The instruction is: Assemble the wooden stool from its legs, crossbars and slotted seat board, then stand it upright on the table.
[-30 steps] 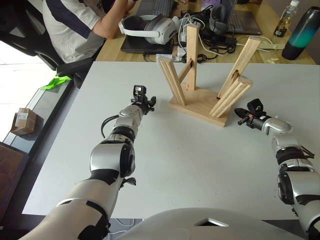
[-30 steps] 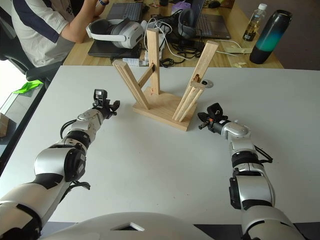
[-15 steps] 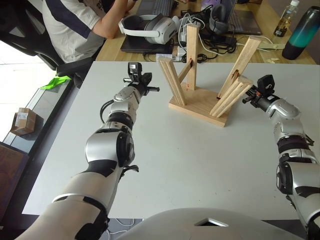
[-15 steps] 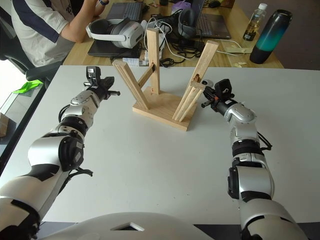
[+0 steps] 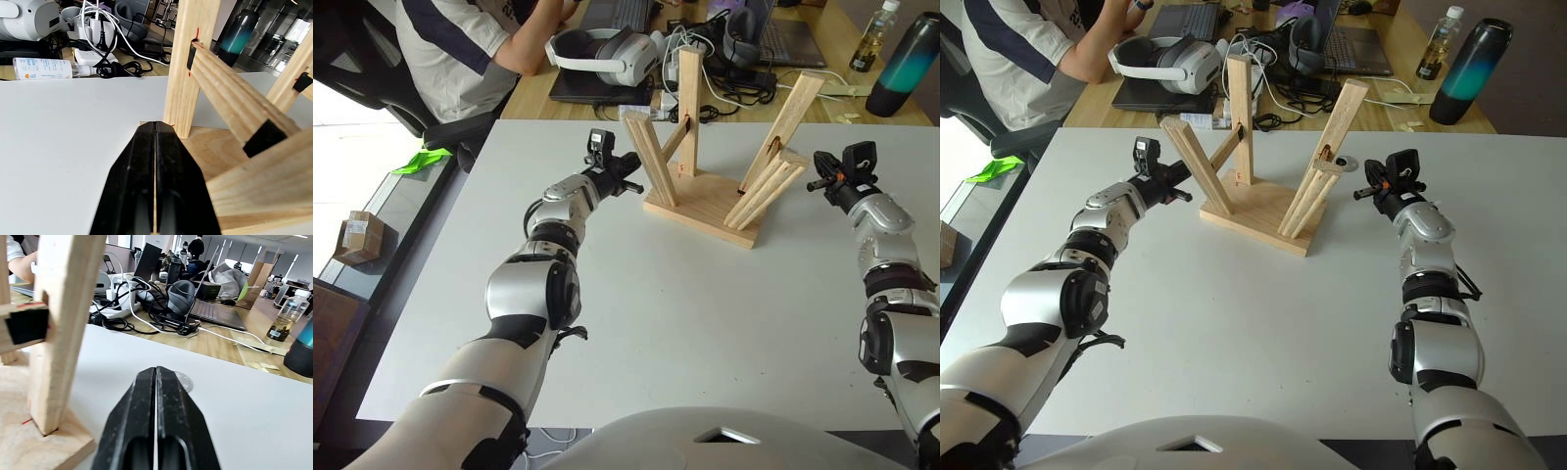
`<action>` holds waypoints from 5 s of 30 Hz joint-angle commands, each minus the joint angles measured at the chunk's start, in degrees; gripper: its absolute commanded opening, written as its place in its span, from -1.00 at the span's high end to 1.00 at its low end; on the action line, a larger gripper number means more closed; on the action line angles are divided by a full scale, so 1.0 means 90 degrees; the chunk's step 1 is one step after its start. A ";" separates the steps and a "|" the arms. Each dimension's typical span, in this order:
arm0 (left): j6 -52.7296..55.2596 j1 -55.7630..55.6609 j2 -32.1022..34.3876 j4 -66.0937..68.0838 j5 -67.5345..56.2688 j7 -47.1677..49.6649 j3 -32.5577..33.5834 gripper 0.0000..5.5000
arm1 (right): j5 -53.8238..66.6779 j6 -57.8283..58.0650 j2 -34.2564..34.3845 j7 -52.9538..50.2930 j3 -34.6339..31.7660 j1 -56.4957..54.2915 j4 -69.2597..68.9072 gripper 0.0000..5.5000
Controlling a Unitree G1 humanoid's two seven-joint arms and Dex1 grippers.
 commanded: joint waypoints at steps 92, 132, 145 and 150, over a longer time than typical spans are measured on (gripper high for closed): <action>0.2409 0.1832 0.0263 -0.1090 -0.0477 -0.2510 -0.0999 0.99 | -0.0353 0.1587 0.0019 0.3934 0.1022 0.0313 0.1066 1.00; 0.6309 0.5683 0.1547 -0.9121 -0.3672 -0.2604 -0.1516 0.99 | 0.2466 0.6292 -0.1426 0.5036 0.0419 0.4228 -0.6199 1.00; 0.6267 0.5576 0.1532 -0.9330 -0.4197 -0.2278 -0.1403 0.99 | 0.3086 0.6901 -0.1586 0.5087 0.0247 0.4110 -0.6550 1.00; 0.6238 0.5535 0.1512 -0.9328 -0.4322 -0.2142 -0.1377 0.99 | 0.3199 0.7023 -0.1677 0.5119 0.0269 0.4141 -0.6587 1.00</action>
